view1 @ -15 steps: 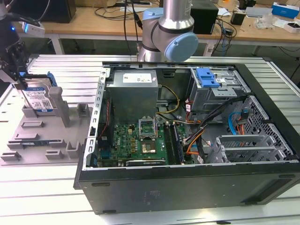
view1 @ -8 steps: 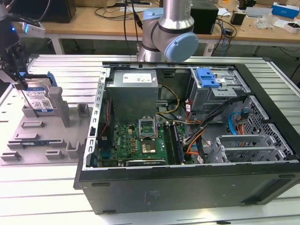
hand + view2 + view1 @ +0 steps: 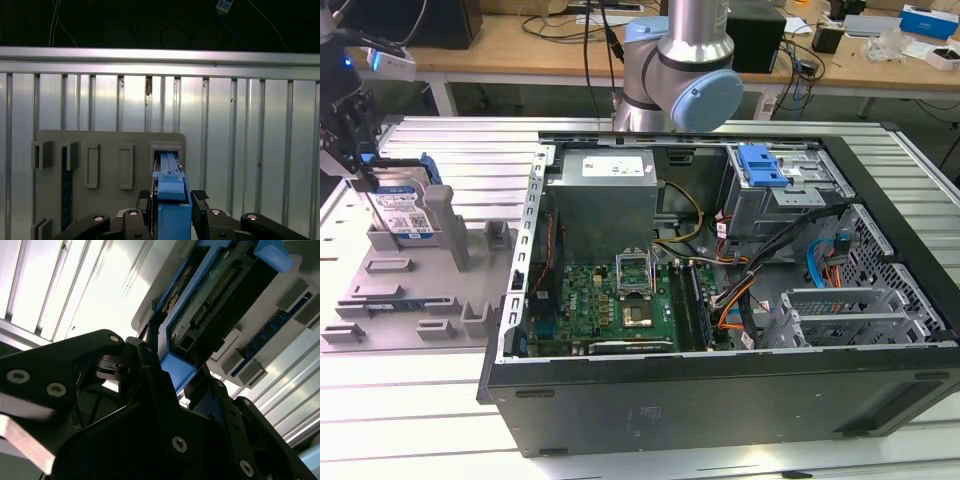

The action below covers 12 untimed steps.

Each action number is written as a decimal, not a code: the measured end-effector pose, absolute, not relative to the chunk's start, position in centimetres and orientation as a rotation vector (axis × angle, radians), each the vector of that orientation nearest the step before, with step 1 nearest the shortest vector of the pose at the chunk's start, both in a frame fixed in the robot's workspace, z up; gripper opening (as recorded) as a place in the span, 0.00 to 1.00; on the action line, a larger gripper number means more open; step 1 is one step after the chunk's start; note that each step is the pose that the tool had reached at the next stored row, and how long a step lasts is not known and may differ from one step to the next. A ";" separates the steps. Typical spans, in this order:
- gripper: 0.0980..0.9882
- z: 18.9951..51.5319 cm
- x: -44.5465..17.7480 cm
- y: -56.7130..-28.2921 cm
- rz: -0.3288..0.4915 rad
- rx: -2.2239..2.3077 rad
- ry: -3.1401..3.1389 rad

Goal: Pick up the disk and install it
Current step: 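Pick up the disk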

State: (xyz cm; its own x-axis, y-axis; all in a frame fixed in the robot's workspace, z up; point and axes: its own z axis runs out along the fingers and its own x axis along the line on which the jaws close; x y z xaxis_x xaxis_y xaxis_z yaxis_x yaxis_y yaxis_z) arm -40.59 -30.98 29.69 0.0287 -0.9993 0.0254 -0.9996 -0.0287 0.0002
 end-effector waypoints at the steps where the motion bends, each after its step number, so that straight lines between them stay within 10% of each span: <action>1: 0.40 29.7 -40.6 -31.0 0.028 2.240 -2.177; 12: 0.30 29.6 -40.6 -31.0 0.028 2.240 -2.177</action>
State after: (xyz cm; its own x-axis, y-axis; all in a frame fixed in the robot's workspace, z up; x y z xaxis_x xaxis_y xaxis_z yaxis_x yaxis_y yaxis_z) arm -40.59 -30.99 29.60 0.0287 -0.9993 0.0254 -0.9996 -0.0287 0.0003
